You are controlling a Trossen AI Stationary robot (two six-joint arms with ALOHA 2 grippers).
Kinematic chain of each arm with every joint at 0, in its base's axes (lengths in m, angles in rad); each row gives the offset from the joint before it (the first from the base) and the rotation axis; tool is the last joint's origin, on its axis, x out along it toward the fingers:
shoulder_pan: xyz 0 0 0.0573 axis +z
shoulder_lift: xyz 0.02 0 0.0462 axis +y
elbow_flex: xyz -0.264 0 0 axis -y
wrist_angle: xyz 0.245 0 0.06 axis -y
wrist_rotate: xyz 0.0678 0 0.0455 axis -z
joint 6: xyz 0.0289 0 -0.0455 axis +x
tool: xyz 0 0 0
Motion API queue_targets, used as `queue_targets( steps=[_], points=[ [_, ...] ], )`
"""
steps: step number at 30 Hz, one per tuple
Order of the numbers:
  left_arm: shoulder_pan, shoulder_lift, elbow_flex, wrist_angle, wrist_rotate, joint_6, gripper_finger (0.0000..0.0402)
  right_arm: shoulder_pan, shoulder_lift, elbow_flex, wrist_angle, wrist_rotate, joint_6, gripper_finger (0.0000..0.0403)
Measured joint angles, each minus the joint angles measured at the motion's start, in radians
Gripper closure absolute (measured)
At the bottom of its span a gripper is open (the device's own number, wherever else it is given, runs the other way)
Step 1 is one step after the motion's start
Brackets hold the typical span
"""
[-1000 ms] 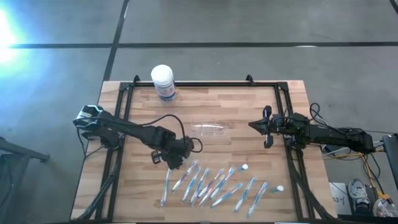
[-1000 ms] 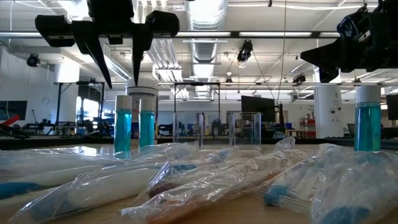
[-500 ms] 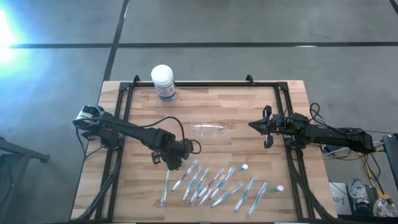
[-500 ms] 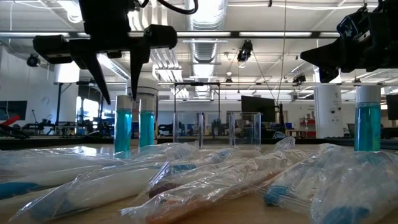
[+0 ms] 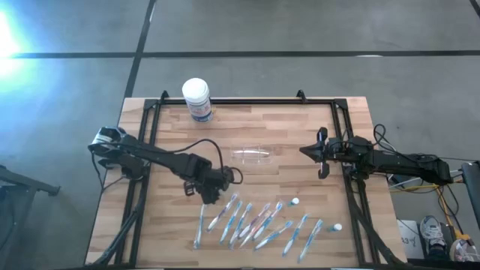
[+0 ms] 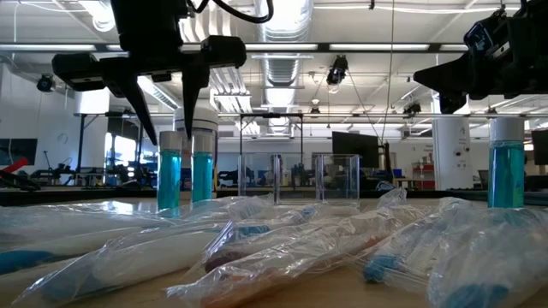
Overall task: Pick & Place toothbrushing station
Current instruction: Put the blue mouthwash into the transparent bin organizer
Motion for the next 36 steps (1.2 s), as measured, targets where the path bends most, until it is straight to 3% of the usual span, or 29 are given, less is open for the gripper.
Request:
queue_targets(
  steps=[36],
  points=[
    [0.008, 0.000, -0.056, 0.078, 0.010, -0.012, 0.0232, 0.000, 0.013, 0.000, 0.000, 0.001, -0.003, 0.0390]
  ],
)
